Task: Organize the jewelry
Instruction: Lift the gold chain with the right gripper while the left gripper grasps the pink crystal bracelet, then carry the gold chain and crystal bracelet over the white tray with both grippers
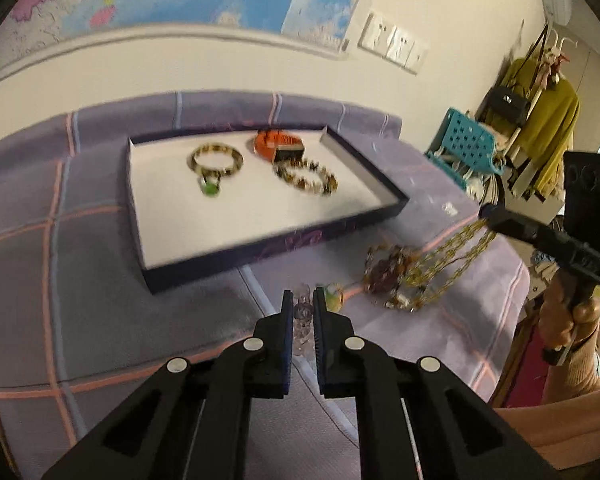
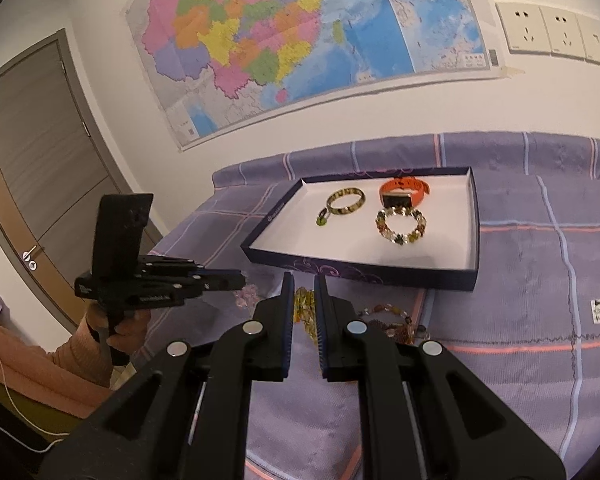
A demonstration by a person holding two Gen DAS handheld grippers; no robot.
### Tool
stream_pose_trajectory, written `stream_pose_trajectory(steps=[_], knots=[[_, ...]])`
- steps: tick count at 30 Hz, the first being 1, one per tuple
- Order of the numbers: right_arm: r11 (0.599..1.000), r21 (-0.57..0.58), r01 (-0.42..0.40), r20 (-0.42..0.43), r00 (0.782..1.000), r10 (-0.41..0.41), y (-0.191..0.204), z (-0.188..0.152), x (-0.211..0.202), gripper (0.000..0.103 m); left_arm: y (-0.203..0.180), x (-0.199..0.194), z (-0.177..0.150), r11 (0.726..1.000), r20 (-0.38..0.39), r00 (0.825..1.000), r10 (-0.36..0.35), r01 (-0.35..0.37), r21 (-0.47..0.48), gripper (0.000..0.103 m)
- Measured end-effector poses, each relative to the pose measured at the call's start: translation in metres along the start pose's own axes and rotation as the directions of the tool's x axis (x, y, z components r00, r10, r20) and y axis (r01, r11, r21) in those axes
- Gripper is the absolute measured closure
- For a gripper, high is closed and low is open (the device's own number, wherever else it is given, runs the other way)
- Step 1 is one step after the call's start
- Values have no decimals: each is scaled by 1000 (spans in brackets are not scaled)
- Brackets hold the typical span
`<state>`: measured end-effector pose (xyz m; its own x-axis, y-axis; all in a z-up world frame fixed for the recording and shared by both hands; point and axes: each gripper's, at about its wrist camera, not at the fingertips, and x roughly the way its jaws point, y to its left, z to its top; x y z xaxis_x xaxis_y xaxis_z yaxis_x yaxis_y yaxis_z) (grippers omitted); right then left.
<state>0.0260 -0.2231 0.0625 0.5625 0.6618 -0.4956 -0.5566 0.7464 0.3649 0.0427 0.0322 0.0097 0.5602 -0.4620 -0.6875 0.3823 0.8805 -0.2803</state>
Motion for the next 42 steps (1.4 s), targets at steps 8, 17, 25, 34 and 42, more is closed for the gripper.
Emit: stream_pose_trajectory(steps=[8, 17, 25, 34, 42], knots=[[1000, -24, -14, 30, 999, 15, 7, 14, -2, 93, -3, -28, 14, 998, 73, 995, -67, 67, -6, 95], [999, -37, -17, 45, 999, 19, 8, 28, 2, 93, -4, -42, 28, 999, 102, 994, -38, 37, 7, 95], [999, -50, -5, 70, 997, 8, 4, 47, 6, 93, -4, -44, 44, 1000, 126, 992, 2, -4, 19, 95], [998, -51, 22, 93, 995, -17, -5, 71, 17, 93, -5, -35, 63, 998, 134, 990, 33, -40, 43, 95], [998, -58, 35, 107, 994, -29, -8, 89, 31, 93, 4, -24, 78, 998, 132, 990, 52, -57, 32, 95]])
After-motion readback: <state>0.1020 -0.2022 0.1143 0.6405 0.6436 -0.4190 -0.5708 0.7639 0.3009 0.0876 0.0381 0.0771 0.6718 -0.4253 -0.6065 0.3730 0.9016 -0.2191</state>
